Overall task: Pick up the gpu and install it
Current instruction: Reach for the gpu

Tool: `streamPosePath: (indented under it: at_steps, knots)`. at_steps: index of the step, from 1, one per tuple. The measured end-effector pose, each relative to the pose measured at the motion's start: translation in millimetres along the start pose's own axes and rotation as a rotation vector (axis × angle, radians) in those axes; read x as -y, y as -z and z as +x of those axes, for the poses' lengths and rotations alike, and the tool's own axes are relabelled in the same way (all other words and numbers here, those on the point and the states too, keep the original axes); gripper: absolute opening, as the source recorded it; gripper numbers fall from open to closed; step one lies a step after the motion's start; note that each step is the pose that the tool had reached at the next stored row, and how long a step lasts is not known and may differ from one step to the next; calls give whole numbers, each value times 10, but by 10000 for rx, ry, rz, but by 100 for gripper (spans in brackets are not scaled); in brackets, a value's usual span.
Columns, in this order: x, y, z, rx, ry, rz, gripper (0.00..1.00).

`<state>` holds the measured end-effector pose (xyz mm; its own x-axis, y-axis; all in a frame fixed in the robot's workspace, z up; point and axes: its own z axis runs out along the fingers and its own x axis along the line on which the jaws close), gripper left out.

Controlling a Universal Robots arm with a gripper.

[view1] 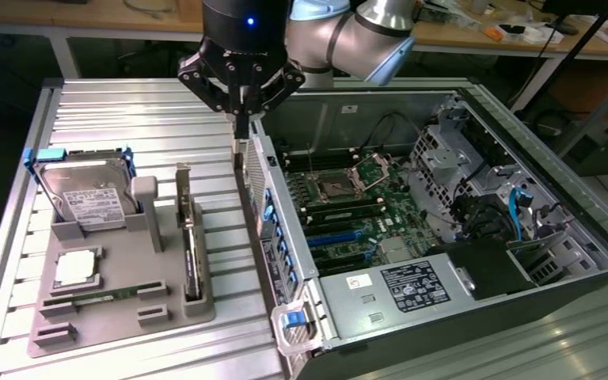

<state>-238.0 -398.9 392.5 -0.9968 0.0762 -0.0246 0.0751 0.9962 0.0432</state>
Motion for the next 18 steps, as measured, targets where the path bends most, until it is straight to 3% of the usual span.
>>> streamPosePath:
  at_steps: [18]
  knots:
    - [12,3,165,-1,0,1,11]
